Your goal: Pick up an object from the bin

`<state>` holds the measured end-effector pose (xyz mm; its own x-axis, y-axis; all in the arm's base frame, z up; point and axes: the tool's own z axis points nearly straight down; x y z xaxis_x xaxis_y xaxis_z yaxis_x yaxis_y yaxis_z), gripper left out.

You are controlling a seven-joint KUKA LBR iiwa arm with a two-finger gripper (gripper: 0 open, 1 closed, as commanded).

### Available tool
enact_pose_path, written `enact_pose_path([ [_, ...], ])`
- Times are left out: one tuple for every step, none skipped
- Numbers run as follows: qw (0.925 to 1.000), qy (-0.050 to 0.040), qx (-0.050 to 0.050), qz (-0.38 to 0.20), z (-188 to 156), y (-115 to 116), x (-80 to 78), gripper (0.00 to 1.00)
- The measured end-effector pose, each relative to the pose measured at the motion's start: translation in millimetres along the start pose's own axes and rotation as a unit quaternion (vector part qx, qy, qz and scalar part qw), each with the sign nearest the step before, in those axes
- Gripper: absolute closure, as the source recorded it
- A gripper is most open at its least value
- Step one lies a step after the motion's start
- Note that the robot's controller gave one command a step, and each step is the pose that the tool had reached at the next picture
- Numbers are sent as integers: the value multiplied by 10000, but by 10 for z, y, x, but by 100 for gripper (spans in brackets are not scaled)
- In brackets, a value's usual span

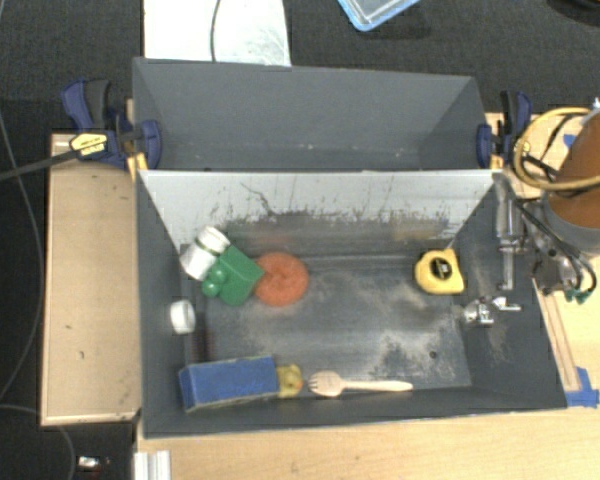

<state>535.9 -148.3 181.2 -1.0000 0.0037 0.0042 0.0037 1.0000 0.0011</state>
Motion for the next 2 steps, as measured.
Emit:
enact_pose_path([
  [10000,-37,8,-27,-39,6,-19,0],
  [9999,-26,0,98,593,18,-358,0],
])
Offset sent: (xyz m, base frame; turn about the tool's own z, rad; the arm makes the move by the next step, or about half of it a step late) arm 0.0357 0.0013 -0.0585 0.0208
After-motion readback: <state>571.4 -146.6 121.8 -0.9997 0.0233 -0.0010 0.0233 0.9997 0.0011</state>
